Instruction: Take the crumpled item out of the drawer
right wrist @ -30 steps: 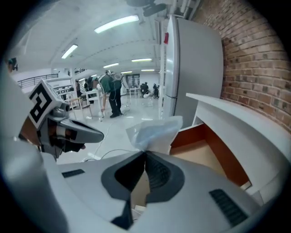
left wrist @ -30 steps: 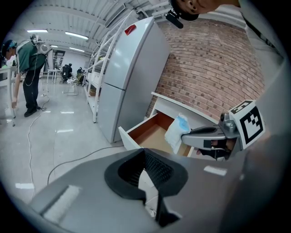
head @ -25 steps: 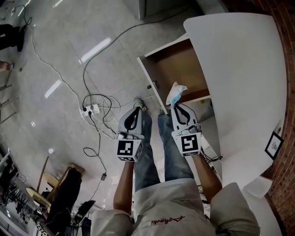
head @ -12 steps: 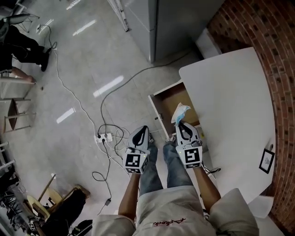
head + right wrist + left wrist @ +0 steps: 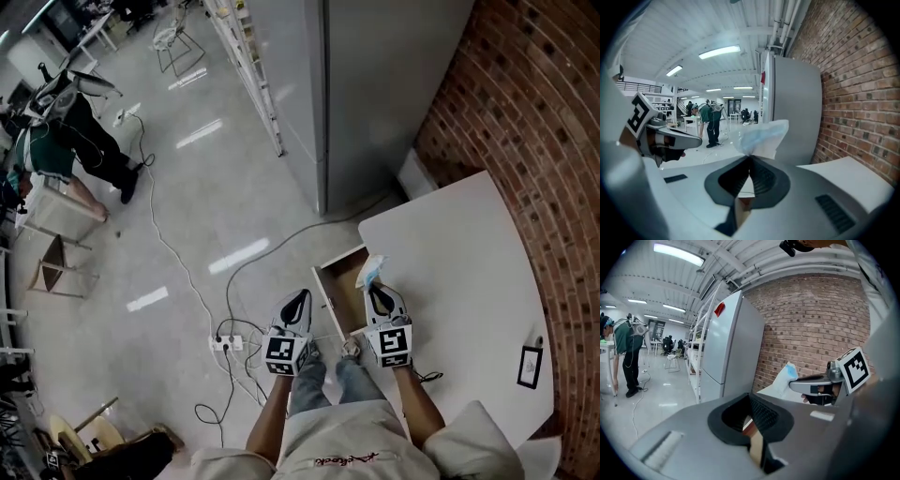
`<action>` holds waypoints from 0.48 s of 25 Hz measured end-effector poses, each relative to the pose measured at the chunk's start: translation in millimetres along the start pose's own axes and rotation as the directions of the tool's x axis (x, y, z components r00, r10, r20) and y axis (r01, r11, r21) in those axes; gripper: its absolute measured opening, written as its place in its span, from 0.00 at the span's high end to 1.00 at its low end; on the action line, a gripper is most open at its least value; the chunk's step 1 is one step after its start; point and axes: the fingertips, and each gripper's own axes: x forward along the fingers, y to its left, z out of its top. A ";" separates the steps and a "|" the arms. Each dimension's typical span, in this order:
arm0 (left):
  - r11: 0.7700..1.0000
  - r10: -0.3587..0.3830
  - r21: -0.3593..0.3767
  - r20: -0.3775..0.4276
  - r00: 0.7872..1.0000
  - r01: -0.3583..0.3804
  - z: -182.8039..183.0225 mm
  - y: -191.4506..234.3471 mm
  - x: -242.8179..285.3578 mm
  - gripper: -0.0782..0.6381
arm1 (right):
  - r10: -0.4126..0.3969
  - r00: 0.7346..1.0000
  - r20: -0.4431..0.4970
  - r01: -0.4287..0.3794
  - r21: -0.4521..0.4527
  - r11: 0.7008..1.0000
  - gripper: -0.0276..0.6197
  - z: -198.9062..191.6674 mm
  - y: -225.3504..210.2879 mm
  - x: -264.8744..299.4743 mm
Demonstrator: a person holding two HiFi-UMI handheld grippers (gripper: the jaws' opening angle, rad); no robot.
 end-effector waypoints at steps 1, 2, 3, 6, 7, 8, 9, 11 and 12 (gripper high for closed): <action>1.000 0.003 0.003 0.012 1.000 -0.003 8.5 -0.9 0.9 0.88 | 0.000 1.000 0.009 0.000 -0.002 1.000 0.94 4.9 -3.4 -0.5; 1.000 0.004 0.005 0.020 1.000 -0.004 15.1 -3.2 -0.1 0.88 | 0.000 1.000 0.014 0.000 -0.004 1.000 0.94 8.6 -5.9 -3.0; 1.000 0.004 0.006 0.024 1.000 -0.004 19.9 -6.1 -2.7 0.88 | -0.002 1.000 0.014 0.002 -0.004 1.000 0.94 11.7 -7.4 -7.1; 1.000 0.009 0.001 0.034 0.999 -0.009 35.5 -11.9 -12.3 0.88 | -0.009 1.000 0.019 0.009 0.000 1.000 0.94 27.3 -9.8 -19.2; 1.000 0.014 -0.003 0.040 0.999 -0.013 42.0 -12.6 -15.2 0.88 | -0.009 1.000 0.027 0.009 0.001 1.000 0.94 34.9 -10.4 -22.0; 1.000 0.018 -0.003 0.045 0.999 -0.017 48.0 -12.6 -17.0 0.88 | -0.010 0.999 0.036 0.010 0.000 1.000 0.94 42.2 -11.4 -23.9; 1.000 0.020 0.002 0.050 0.999 -0.020 53.4 -12.0 -17.7 0.88 | -0.012 0.999 0.047 0.012 -0.001 1.000 0.94 48.9 -13.0 -24.8; 1.000 0.022 0.008 0.067 0.997 -0.022 64.6 -12.9 -18.3 0.88 | -0.015 0.998 0.065 0.016 -0.003 1.000 0.94 59.2 -17.2 -27.1; 1.000 0.022 0.008 0.075 0.997 -0.022 69.9 -14.8 -19.8 0.88 | -0.017 0.997 0.070 0.018 -0.004 1.000 0.94 62.5 -18.8 -29.3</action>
